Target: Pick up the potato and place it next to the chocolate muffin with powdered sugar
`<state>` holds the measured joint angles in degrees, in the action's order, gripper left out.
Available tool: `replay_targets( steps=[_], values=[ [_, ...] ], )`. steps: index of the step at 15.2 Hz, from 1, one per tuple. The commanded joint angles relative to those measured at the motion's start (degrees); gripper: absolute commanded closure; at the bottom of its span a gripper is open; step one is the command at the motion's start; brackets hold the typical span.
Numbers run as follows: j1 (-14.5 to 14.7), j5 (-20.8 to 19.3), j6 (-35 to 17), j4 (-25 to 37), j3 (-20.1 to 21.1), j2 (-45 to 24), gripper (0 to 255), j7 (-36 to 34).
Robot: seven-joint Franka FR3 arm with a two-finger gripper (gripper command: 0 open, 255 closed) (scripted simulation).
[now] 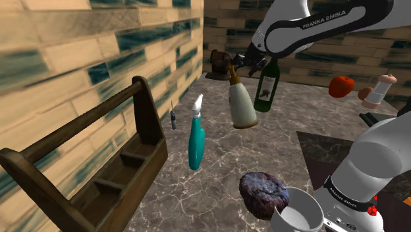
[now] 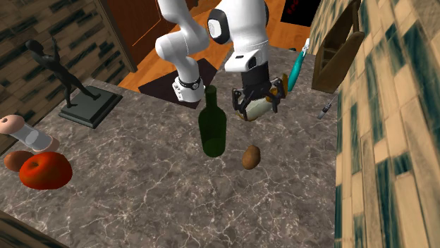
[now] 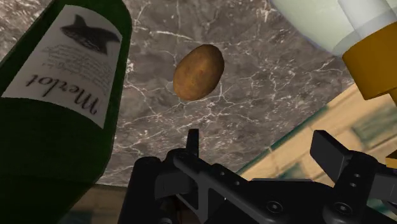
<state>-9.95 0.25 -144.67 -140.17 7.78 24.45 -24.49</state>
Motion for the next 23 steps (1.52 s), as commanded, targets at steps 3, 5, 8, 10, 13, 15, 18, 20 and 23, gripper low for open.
replay_targets(
  steps=[3, 5, 8, 10, 13, 15, 18, 20, 23],
  values=[
    [-3.79, -2.21, 6.89, 2.20, 2.82, -9.85, 0, -8.07],
    [-6.05, -3.96, 3.68, 3.66, 4.49, -14.12, 0, -12.53],
    [-9.05, -7.87, -0.44, 6.43, 6.38, -20.68, 0, -20.04],
    [-9.17, -8.43, -1.25, 6.48, 6.39, -21.58, 0, -20.58],
    [-9.40, -9.73, -3.29, 6.45, 6.38, -23.70, 0, -21.50],
    [-9.50, -10.69, -4.62, 6.50, 6.30, -25.16, 0, -22.17],
    [-9.55, -11.48, -5.64, 6.58, 6.20, -26.33, 0, -22.74],
    [-9.55, -11.49, -5.64, 6.58, 6.20, -26.33, 0, -22.74],
    [-9.55, -11.49, -5.64, 6.58, 6.20, -26.33, 0, -22.74]
  ],
)
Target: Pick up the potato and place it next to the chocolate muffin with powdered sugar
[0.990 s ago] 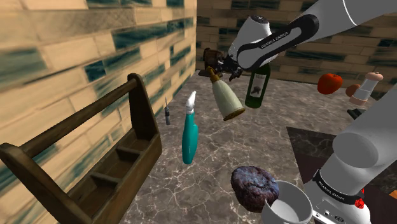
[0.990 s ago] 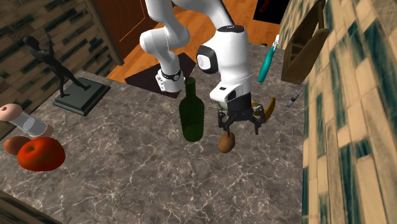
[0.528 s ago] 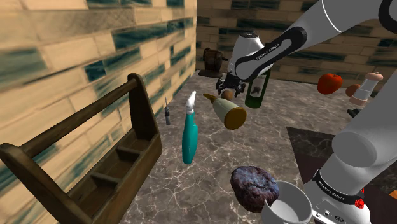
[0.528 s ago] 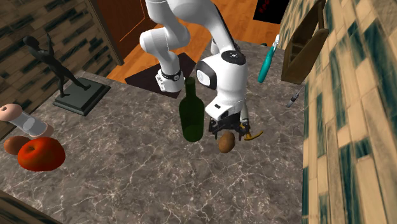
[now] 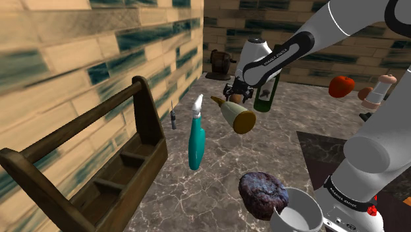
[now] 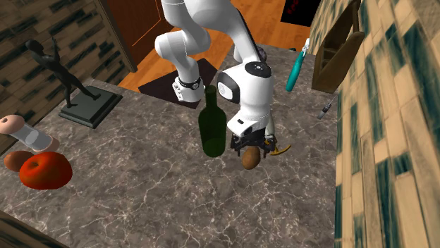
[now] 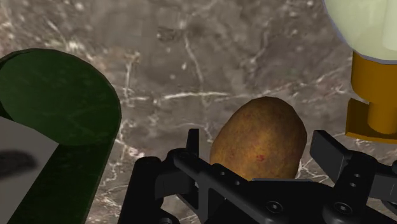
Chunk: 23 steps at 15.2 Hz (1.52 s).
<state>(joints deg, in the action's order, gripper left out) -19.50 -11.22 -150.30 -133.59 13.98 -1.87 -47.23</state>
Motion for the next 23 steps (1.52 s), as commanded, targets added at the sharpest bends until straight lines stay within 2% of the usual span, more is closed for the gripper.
replay_targets(
  steps=[1, 2, 11, 23],
  values=[
    [0.00, 0.00, 0.00, 0.00, 0.00, 0.00, 0, 0.00],
    [0.00, 0.00, 0.00, 0.00, 0.00, 0.00, 255, 0.00],
    [0.00, -0.01, -0.01, 0.00, 0.00, -0.01, 255, -0.01],
    [0.22, 4.37, 8.96, 3.62, 0.11, 5.73, 255, 3.75]
  ],
)
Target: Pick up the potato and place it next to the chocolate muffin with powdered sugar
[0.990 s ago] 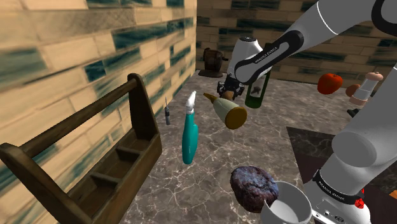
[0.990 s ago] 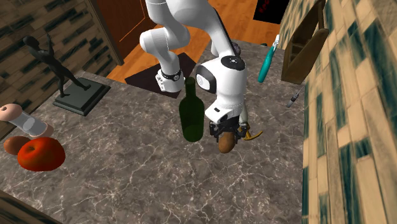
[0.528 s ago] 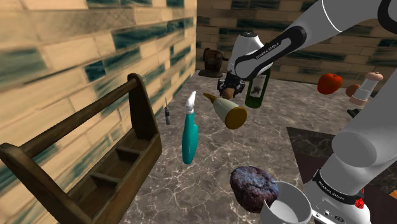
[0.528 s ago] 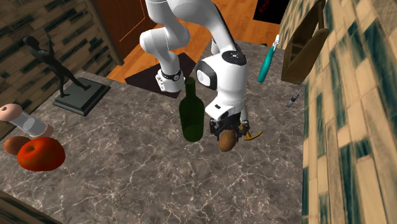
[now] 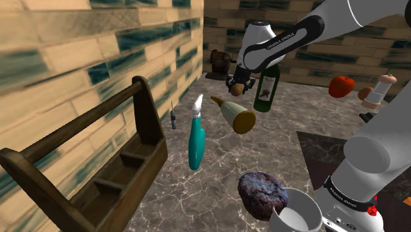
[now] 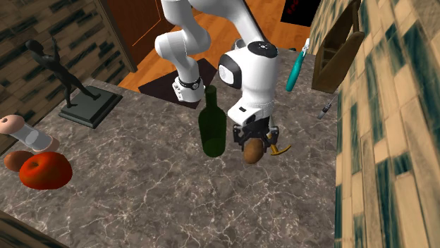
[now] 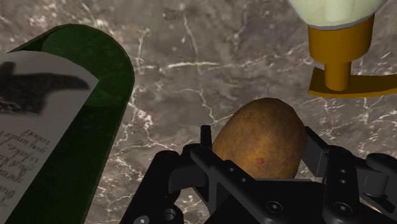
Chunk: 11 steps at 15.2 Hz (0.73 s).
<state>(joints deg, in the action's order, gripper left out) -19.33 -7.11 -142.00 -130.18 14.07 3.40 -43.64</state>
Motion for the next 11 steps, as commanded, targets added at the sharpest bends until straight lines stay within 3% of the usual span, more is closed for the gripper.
replay_targets(
  steps=[1, 11],
  values=[
    [0.08, 0.51, 1.43, 0.60, 0.00, 0.85, 255, 0.39],
    [0.29, 2.43, 9.05, 5.15, -0.27, 4.09, 255, 2.23]
  ],
)
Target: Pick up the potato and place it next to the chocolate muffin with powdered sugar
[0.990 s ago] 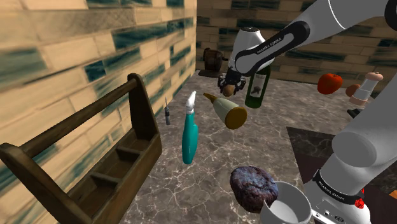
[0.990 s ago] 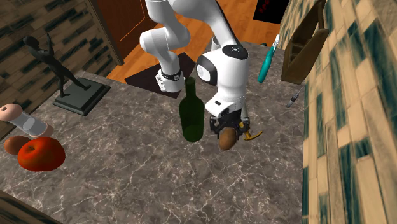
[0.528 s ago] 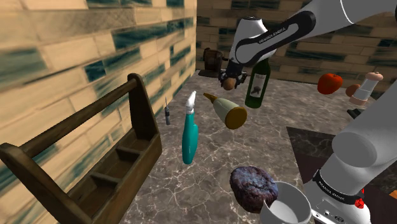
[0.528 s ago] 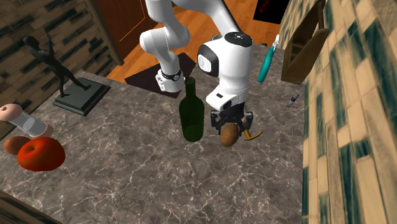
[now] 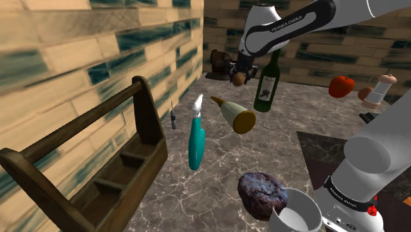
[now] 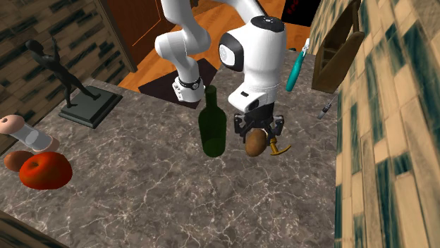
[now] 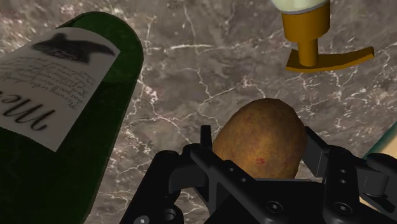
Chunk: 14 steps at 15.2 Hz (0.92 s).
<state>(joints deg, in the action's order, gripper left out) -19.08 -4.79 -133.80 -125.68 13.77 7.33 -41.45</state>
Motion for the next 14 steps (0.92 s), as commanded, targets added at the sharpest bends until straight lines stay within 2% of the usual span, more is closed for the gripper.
replay_targets(
  steps=[1, 7, 14],
  values=[
    [0.06, 0.24, 1.60, 1.17, 0.00, 0.42, 255, 0.19],
    [0.12, 0.89, 5.99, 4.41, -0.16, 1.63, 255, 0.92],
    [3.24, 4.47, 6.80, -9.22, 1.38, 16.24, 255, -1.37]
  ],
)
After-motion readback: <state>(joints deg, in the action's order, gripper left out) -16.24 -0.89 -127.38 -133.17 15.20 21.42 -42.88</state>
